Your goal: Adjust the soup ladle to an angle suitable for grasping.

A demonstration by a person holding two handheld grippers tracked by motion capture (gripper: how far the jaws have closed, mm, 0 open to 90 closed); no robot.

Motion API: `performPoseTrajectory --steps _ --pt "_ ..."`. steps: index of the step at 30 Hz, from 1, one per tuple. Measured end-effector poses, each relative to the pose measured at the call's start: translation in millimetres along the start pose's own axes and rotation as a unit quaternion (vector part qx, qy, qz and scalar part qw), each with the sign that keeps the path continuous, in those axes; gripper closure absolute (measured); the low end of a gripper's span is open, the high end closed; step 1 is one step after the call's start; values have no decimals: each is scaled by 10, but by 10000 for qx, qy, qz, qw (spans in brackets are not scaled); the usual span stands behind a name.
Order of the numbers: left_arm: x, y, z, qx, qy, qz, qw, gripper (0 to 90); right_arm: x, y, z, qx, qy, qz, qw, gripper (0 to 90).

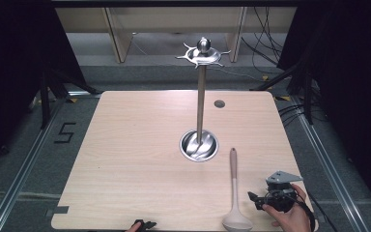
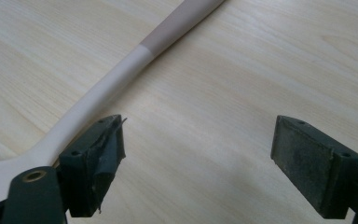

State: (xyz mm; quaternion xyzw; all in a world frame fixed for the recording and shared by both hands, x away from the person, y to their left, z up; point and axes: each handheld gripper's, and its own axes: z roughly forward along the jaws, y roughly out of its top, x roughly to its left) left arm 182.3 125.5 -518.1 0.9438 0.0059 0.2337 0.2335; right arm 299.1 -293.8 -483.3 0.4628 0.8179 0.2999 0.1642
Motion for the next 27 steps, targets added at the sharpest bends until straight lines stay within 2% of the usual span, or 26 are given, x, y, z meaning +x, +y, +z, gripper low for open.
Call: performPoseTrajectory --steps 4,5,6,9,15,16,17,18,19,20,22,23,24,25,26,27 --pt "2 0 -2 19 -17 -8 10000 150 28 5 -11 46 72 87 9999 203" --pt "5 1 -5 32 -38 0 10000 150 26 6 -8 56 153 57 9999 204" --pt "5 1 -5 25 -33 -3 10000 150 15 1 8 -6 117 -136 9998 208" --pt "5 1 -5 23 -29 -4 10000 150 49 12 -14 55 110 -11 9999 217" --pt "-5 -3 13 -17 2 -11 10000 150 32 29 -30 84 191 -140 9997 256" --pt "-9 -2 16 -25 15 -25 10000 150 41 33 -36 75 166 -59 9998 259" --pt "-9 -1 15 4 -6 1 10000 150 29 36 -37 84 161 -135 9997 268" --pt "-9 -1 15 4 -6 1 10000 150 19 44 -39 94 204 -179 9996 282" --pt "-11 -1 18 -9 -4 -14 10000 150 27 55 -52 152 269 -121 9994 298" --pt "-10 -2 17 -8 0 -17 10000 150 2 63 -45 178 464 -236 9985 307" --pt "-9 -3 18 -24 14 -32 10000 150 12 59 -46 177 474 -164 9986 307" --pt "-8 -6 20 -22 -13 -53 10000 150 7 58 -54 272 480 -162 9983 317" --pt "-8 -6 20 -22 -13 -53 10000 150 3 49 -50 275 429 -233 9984 320" --pt "-8 -7 21 -22 -19 -53 10000 150 -1 57 -50 284 555 -157 9979 320" --pt "-9 -6 20 -33 9 -37 10000 150 -10 55 -38 211 617 -189 9977 325" --pt "-10 -4 18 -22 3 -30 10000 150 1 50 -33 160 614 -123 9979 331"
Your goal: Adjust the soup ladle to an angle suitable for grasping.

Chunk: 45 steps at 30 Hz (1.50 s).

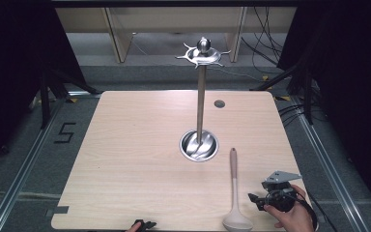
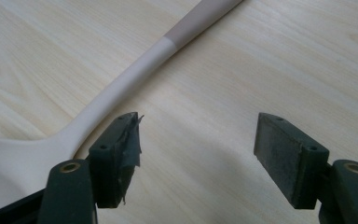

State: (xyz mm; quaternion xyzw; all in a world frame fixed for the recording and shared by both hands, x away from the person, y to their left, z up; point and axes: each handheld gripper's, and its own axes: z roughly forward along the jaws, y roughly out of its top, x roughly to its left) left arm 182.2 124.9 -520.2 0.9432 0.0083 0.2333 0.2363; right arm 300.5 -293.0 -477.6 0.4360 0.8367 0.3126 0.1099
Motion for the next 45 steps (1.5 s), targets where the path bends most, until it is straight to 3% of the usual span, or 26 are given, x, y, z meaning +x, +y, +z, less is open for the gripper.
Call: performPoseTrajectory --steps 2,3,4,5,6,9,10,11,13,15,19,20,23,24,25,26,28,31,36,37,38,40,41,45 --pt "1 1 -1 11 -1 13 10000 150 -9 3 5 -19 4 -115 9999 334" --pt "2 1 -2 14 -2 15 10000 150 12 13 -15 109 -205 -136 9996 337" --pt "2 0 0 -4 14 -4 10000 150 12 7 7 -35 -215 -212 9995 339" --pt "2 0 0 -8 11 -7 10000 150 41 17 -23 134 -171 12 9998 339" --pt "2 -1 1 -7 8 -13 10000 150 45 17 -24 153 -169 34 9997 339" --pt "2 -2 3 -3 -1 -15 10000 150 32 13 -5 87 -185 -18 9998 330" --pt "3 -3 3 23 -28 5 10000 150 36 19 -9 116 -173 108 9997 306" --pt "2 -5 9 30 -30 4 10000 150 -1 16 28 -46 -239 -29 9997 296" --pt "2 -6 8 29 -25 5 10000 150 8 33 6 105 -174 59 9998 296" --pt "11 -8 14 68 -256 -34 9996 150 17 43 11 99 -176 86 9998 296" --pt "17 -10 11 152 -266 55 9995 150 35 84 10 284 -214 80 9993 310" --pt "11 -9 16 111 -258 3 9996 150 27 82 42 147 -226 7 9996 311" --pt "14 -7 14 109 -248 11 9996 150 22 120 35 250 -217 -63 9994 320" --pt "24 -7 12 62 -181 67 9998 150 25 129 36 244 -212 -67 9995 320" --pt "11 -10 0 48 -38 -56 10000 150 35 134 44 192 -239 -13 9995 320" --pt "18 -12 -4 56 -29 -51 10000 150 27 140 50 167 -220 -84 9996 320" --pt "18 -15 -2 51 -43 -77 9999 150 41 164 23 312 -159 45 9994 321" --pt "38 -10 -2 140 -208 84 9997 150 43 220 32 291 -190 -74 9994 334" --pt "27 -16 5 100 -202 -79 9997 150 63 261 83 188 -80 -27 9998 362" --pt "27 -16 5 100 -202 -79 9997 150 56 281 65 323 -38 -43 9995 371" --pt "21 -19 8 48 -54 -97 9999 150 65 293 69 314 -41 45 9995 384" --pt "17 -21 5 45 4 -104 9999 150 61 326 62 337 -14 50 9994 407" --pt "22 -21 2 81 -9 -69 9999 150 52 337 80 257 -20 -32 9997 407" --pt "19 -19 6 83 -16 -76 9999 150 78 409 122 197 51 36 9998 414"
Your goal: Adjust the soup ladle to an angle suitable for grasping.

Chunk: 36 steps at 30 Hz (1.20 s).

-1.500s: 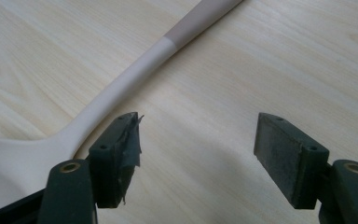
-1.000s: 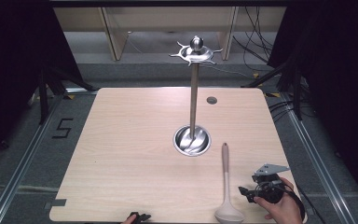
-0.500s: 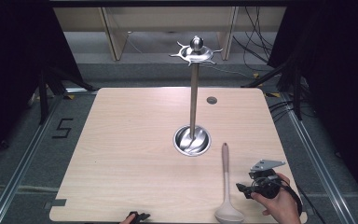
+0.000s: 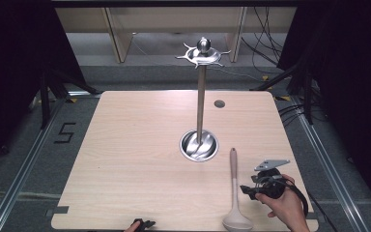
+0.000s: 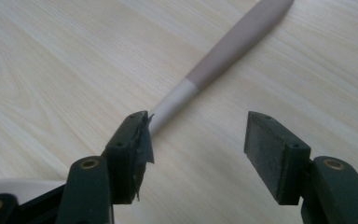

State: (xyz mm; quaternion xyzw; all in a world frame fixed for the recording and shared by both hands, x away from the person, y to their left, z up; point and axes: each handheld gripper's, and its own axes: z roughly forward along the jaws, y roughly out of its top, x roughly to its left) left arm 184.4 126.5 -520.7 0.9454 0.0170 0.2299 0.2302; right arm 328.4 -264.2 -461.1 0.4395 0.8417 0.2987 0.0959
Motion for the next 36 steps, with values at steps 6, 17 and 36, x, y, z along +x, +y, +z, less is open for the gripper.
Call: performPoseTrajectory --steps 6,17,36 --pt "0 -1 -1 0 -10 10 10000 150 44 162 104 432 -14 -206 9989 445" --pt "0 -3 -2 2 -3 12 10000 150 75 359 291 896 -160 -200 9957 447" --pt "8 -3 -10 15 -43 12 10000 150 23 485 497 1502 -13 -230 9884 469"
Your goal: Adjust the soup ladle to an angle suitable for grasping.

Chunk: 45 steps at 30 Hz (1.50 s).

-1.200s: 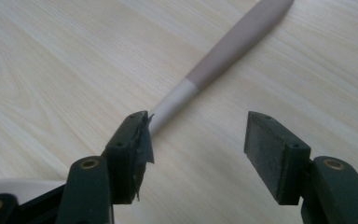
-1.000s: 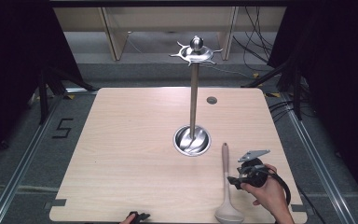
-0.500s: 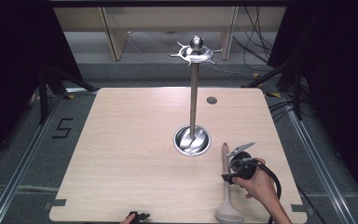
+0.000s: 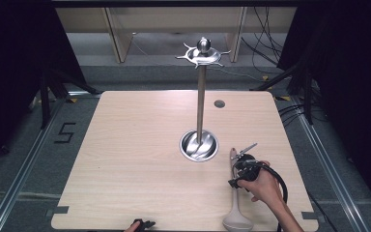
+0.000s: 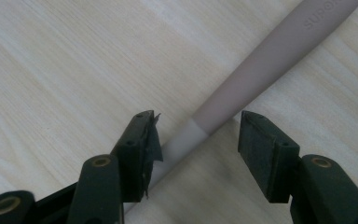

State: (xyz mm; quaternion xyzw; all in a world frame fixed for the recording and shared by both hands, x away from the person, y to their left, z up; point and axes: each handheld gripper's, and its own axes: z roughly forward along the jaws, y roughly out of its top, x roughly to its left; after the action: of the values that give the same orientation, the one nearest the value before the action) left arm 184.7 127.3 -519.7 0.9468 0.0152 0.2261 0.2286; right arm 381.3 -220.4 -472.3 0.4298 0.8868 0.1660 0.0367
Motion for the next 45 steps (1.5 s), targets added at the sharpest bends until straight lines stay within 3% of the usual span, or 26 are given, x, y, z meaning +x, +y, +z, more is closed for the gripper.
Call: performPoseTrajectory --steps 1,2,4,5,6,7,10,14,17,19,28,34,36,38,42,43,45 --pt "-3 -2 4 -24 23 -11 10000 150 28 9 5 75 47 82 9999 467" --pt "-5 -4 7 -25 39 -2 10000 150 20 21 14 107 -144 34 9998 466" --pt "-9 -2 11 -45 45 -30 10000 150 25 38 10 116 -111 -118 9998 464" --pt "-11 -1 11 -55 41 -37 10000 150 42 42 7 165 -41 -34 9999 464" --pt "-6 2 18 -50 -74 -31 10000 150 33 48 17 101 -96 -152 9998 464" --pt "-3 2 15 28 -210 -13 9998 150 42 52 13 171 -139 -119 9997 463" --pt "3 1 23 -31 -164 71 9998 150 88 61 12 273 -210 -135 9993 447" --pt "-4 4 16 32 -205 4 9998 150 100 63 20 326 -162 -113 9993 451" --pt "-4 5 18 39 -196 16 9998 150 82 61 43 395 -75 -75 9992 459" --pt "-16 3 21 -55 13 1 10000 150 64 61 74 385 -45 -91 9992 470" --pt "-22 6 17 -77 58 23 10000 150 104 114 90 555 -200 -110 9982 485" --pt "-17 1 14 -55 25 3 10000 150 58 145 87 434 107 -38 9990 563" --pt "-18 0 16 -65 33 -10 10000 150 38 142 91 403 109 -73 9991 570" --pt "-22 -2 20 -84 61 -6 9999 150 24 122 87 256 283 10 9993 604" --pt "-10 3 7 -35 -6 7 10000 150 48 108 72 97 527 42 9986 661" --pt "2 4 15 -35 -148 51 9999 150 50 113 70 61 516 49 9986 670" --pt "-3 3 20 -48 -138 68 9999 150 29 121 69 -12 611 11 9981 688"
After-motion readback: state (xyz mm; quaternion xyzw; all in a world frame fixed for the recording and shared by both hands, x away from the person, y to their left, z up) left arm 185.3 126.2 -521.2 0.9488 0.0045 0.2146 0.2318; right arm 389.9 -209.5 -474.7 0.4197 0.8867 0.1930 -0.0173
